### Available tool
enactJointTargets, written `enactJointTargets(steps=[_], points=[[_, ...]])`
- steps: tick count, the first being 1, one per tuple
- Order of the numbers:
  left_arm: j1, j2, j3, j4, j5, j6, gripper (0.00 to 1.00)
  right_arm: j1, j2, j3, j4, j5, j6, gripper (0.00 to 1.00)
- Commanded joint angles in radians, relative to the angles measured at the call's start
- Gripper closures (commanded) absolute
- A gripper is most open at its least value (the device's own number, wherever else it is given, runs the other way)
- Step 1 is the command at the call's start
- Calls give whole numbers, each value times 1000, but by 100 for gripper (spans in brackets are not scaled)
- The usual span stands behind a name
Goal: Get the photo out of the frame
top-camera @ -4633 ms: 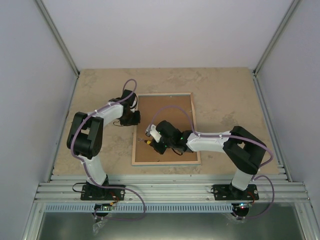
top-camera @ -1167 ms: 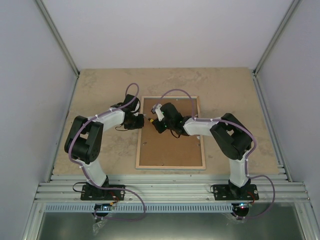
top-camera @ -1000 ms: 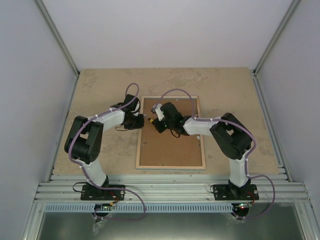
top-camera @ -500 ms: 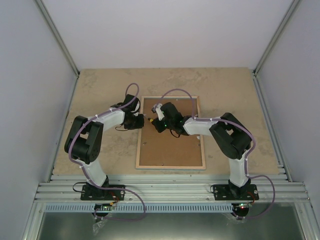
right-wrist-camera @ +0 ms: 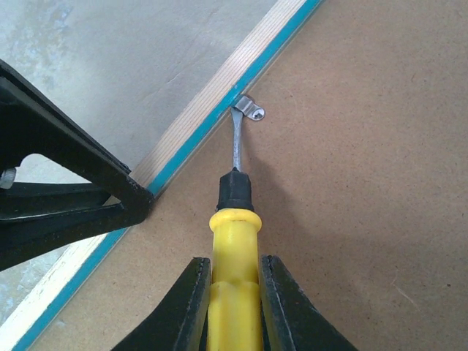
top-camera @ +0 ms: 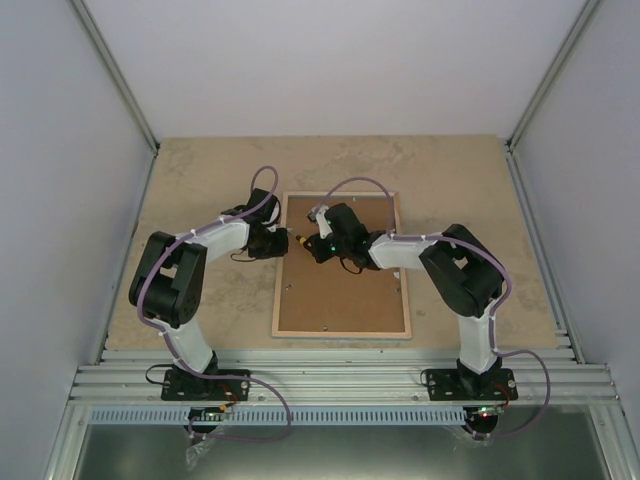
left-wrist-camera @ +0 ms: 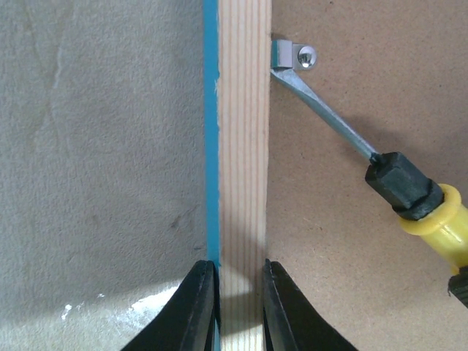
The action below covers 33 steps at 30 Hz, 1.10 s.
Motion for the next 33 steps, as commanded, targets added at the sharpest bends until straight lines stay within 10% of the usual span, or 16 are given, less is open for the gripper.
enactJointTargets(steps=[1, 33], points=[[-11, 9, -6, -48, 96, -1, 87, -47, 8, -25, 113, 30, 101, 99], [-11, 9, -12, -34, 144, -7, 88, -42, 1, -29, 286, 49, 211, 99]])
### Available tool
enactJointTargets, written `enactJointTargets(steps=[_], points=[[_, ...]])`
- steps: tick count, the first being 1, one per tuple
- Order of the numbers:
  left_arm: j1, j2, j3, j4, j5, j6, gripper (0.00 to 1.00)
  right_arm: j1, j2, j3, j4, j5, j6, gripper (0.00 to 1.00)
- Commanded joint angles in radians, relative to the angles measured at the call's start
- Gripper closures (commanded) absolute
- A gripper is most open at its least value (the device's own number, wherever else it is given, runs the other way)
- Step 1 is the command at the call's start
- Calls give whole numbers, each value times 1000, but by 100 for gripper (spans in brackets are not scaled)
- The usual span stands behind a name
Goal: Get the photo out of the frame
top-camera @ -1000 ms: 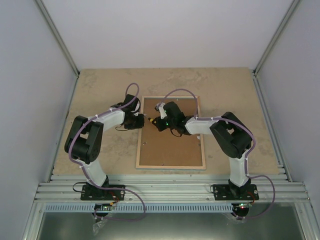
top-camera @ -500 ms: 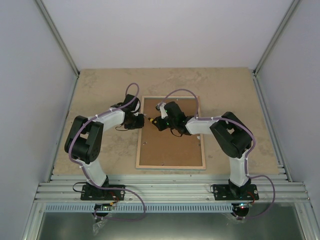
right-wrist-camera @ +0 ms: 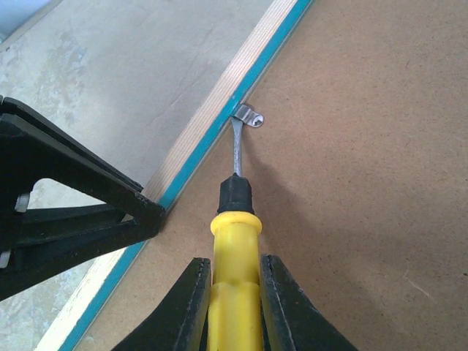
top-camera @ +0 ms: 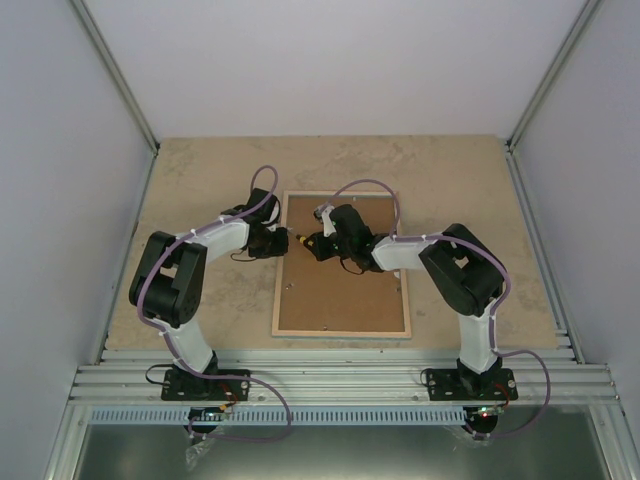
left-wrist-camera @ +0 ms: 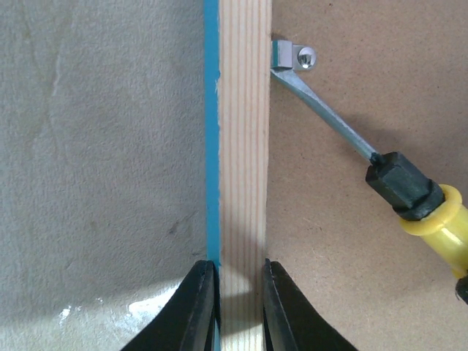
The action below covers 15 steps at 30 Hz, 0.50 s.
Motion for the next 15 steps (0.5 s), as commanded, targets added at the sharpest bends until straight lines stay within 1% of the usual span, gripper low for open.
enactJointTargets(steps=[1, 5, 10, 15], points=[[-12, 8, -13, -44, 139, -7, 88, -20, 2, 27, 169, 109, 67, 99], [-12, 8, -14, -41, 150, -6, 89, -15, 13, 32, 185, 119, 77, 99], [-12, 8, -14, -39, 157, -7, 89, -2, 18, 41, 179, 112, 51, 100], [-12, 2, -14, -40, 143, -9, 89, 8, -12, 3, 200, 115, 13, 99]])
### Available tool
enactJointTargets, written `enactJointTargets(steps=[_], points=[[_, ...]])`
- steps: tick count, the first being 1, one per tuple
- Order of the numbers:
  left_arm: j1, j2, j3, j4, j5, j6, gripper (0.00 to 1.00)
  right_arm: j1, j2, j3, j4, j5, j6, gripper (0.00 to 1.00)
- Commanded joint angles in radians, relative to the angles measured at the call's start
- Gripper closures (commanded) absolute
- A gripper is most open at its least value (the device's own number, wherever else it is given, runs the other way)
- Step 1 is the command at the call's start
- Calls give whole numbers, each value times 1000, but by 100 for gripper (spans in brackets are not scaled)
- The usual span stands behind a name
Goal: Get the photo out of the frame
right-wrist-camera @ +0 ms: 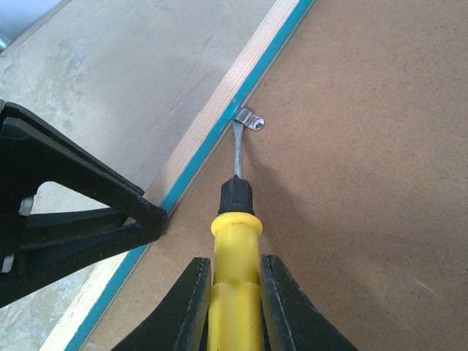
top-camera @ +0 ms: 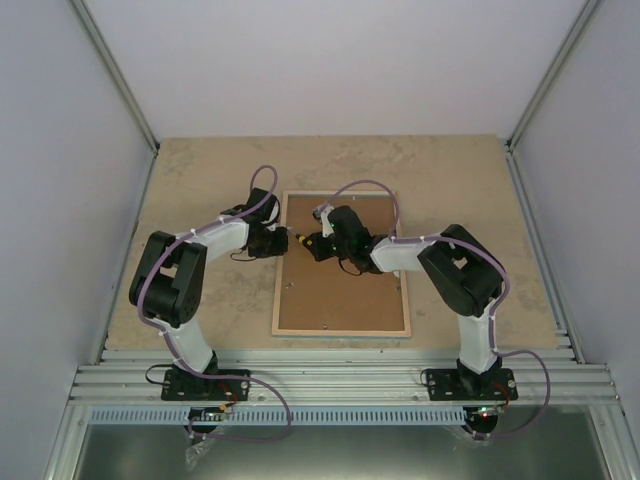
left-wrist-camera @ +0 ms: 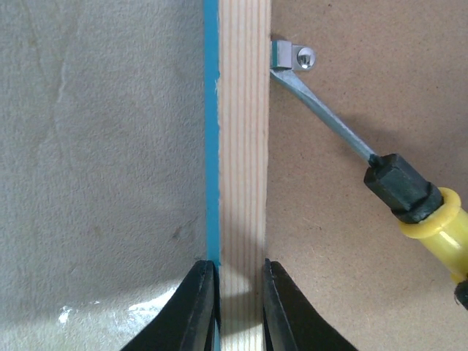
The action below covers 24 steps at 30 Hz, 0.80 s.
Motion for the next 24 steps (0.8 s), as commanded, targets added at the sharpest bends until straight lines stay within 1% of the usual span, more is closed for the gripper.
enactJointTargets(steps=[1, 6, 13, 24], points=[[-16, 0, -14, -48, 145, -12, 89, -4, -21, -10, 198, 84, -8, 99], [-16, -11, -14, -45, 123, -16, 90, 2, -21, -5, 198, 7, -17, 99], [-16, -10, -9, -49, 112, -16, 91, 14, -46, -33, 151, -5, -42, 100], [-16, -10, -8, -50, 101, -19, 91, 44, -34, -41, 109, -30, -45, 100]])
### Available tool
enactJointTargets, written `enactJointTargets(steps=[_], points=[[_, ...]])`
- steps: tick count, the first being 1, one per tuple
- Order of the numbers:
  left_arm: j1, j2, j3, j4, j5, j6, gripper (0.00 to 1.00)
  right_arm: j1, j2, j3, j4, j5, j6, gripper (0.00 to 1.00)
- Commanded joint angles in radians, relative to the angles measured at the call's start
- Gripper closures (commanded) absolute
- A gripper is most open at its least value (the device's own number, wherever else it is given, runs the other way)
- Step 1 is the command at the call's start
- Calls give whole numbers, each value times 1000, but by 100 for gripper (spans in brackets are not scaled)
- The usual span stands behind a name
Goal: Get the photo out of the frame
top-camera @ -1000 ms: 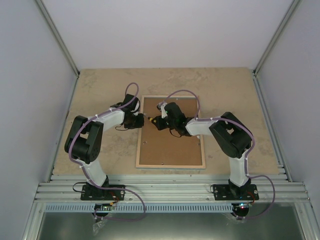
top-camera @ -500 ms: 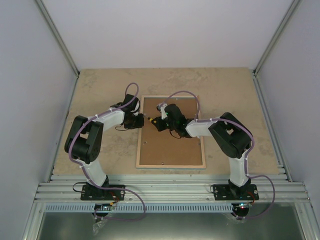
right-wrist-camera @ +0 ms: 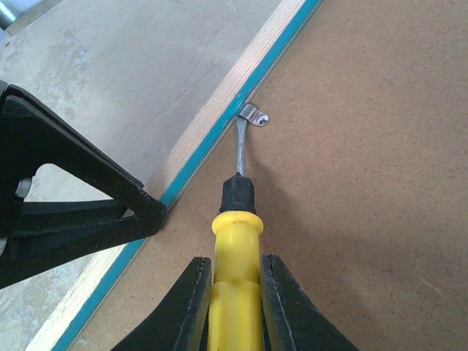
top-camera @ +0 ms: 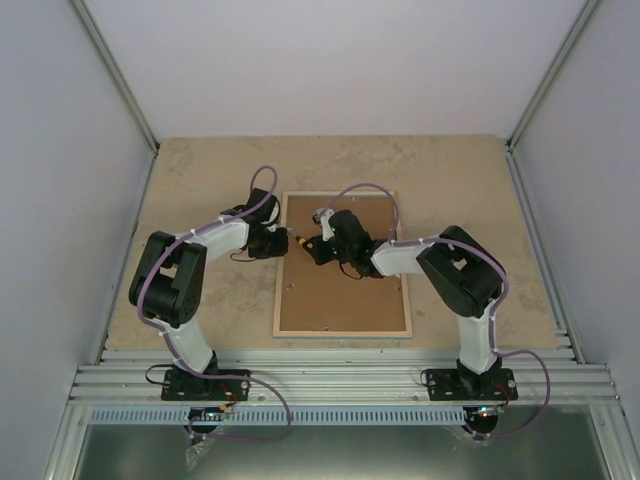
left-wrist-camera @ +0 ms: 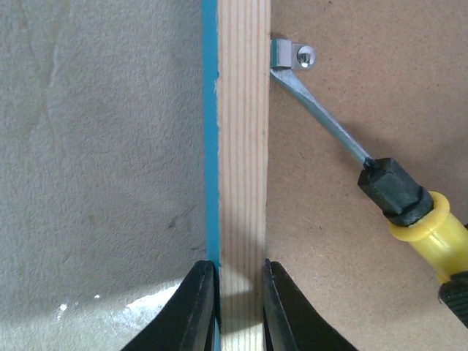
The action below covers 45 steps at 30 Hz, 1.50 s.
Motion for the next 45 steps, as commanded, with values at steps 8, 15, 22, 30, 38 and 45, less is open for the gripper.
enactJointTargets(steps=[8, 15, 22, 30, 38, 45], points=[[-15, -6, -7, -43, 83, -16, 93, 57, -60, -14, 26, 2, 1, 100], [-15, -2, -9, -44, 79, -18, 94, 69, -82, -29, 31, 27, 30, 100], [-15, 3, -6, -47, 62, -21, 96, 75, -125, -55, 31, 11, 21, 100], [-15, 4, -6, -46, 56, -26, 97, 73, -132, -72, -12, -12, 5, 100], [-15, 7, -6, -44, 62, -29, 97, 73, -146, -105, 8, 121, 67, 100], [-15, 7, -6, -44, 64, -26, 97, 72, -97, -70, 25, 107, 80, 99]])
